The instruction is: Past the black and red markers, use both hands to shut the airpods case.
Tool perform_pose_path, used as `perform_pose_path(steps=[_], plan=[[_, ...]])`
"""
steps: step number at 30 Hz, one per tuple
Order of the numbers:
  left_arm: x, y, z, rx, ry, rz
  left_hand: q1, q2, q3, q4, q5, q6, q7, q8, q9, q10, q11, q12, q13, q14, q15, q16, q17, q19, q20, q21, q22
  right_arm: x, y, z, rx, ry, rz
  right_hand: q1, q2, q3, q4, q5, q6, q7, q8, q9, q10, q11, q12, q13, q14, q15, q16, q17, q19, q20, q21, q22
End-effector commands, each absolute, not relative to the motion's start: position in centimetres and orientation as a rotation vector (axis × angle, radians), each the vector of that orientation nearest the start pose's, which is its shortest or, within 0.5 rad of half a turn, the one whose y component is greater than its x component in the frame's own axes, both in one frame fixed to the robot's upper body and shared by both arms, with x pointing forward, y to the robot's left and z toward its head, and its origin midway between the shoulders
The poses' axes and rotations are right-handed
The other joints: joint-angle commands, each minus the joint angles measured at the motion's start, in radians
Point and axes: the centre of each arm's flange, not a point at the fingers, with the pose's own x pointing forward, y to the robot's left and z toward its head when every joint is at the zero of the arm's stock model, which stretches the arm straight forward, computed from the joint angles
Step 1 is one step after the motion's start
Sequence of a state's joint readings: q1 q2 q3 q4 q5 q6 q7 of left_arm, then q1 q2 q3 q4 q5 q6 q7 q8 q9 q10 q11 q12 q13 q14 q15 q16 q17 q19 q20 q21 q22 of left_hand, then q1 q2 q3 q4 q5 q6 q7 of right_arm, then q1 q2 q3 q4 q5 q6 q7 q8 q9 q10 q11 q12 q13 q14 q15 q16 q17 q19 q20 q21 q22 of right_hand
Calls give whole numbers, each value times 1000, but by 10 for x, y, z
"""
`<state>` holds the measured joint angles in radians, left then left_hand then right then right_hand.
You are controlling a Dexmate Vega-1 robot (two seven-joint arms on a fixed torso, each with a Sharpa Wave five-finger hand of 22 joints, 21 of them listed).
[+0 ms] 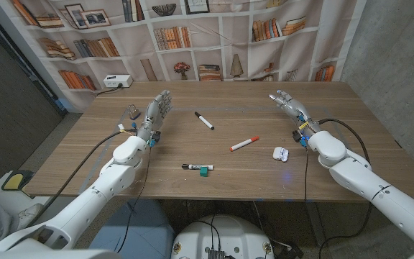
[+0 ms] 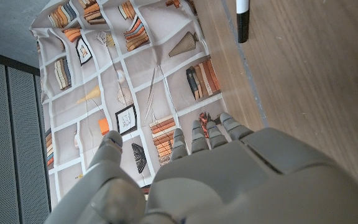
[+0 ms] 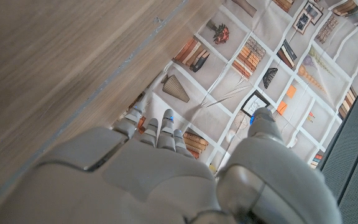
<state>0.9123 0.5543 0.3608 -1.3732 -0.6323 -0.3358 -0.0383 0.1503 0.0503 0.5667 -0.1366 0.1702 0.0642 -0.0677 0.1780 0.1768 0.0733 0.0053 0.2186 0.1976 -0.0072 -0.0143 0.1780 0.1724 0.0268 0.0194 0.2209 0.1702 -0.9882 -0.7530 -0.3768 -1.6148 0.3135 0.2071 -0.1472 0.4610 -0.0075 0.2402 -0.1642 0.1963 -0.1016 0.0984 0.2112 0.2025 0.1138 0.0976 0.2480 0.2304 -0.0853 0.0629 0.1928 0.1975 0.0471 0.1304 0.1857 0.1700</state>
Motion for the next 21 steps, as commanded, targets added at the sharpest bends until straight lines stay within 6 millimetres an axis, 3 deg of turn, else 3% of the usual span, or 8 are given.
perform_pose_path(steps=[1, 9, 13, 21], plan=[[623, 296, -32, 65, -613, -231, 11, -2, 0, -5, 1, 3, -2, 7, 1, 8, 0, 4, 4, 0, -1, 5, 1, 6, 0, -1, 5, 583, -297, -23, -557, -650, 103, 16, 0, 6, -4, 1, -8, -3, 6, 2, 13, 1, 8, 4, -1, -4, 8, 4, -2, -1, 3, 1], [625, 297, -35, 55, -616, -238, 12, -3, -1, -5, 1, 2, 0, 7, 1, 7, -2, 4, 4, 0, -2, 4, 1, 8, 0, -2, 5, 575, -301, -21, -651, -635, 85, 27, -3, 8, -3, 0, -25, -6, -2, 2, 13, 1, 10, 7, -7, -1, 6, 4, -8, 1, 1, 1], [627, 297, -36, 47, -615, -242, 13, -3, -1, -6, 1, 2, 0, 7, 1, 8, -2, 4, 4, 0, -1, 5, 1, 9, 1, -3, 5, 570, -301, -16, -714, -645, 65, 49, -12, 9, 2, -3, -31, -9, -3, 2, 15, -10, 15, 14, 53, -43, 27, 5, 51, -34, 21, 2], [627, 296, -36, 46, -615, -239, 14, -2, -2, -7, 1, 3, 2, 7, 1, 6, -1, 3, 4, 0, -1, 4, 1, 10, 1, -4, 5, 562, -302, -13, -799, -643, 50, 54, -16, 8, 3, -3, -30, -4, -3, 2, 15, -7, 15, 15, 54, -36, 25, 5, 47, -34, 17, 2]])
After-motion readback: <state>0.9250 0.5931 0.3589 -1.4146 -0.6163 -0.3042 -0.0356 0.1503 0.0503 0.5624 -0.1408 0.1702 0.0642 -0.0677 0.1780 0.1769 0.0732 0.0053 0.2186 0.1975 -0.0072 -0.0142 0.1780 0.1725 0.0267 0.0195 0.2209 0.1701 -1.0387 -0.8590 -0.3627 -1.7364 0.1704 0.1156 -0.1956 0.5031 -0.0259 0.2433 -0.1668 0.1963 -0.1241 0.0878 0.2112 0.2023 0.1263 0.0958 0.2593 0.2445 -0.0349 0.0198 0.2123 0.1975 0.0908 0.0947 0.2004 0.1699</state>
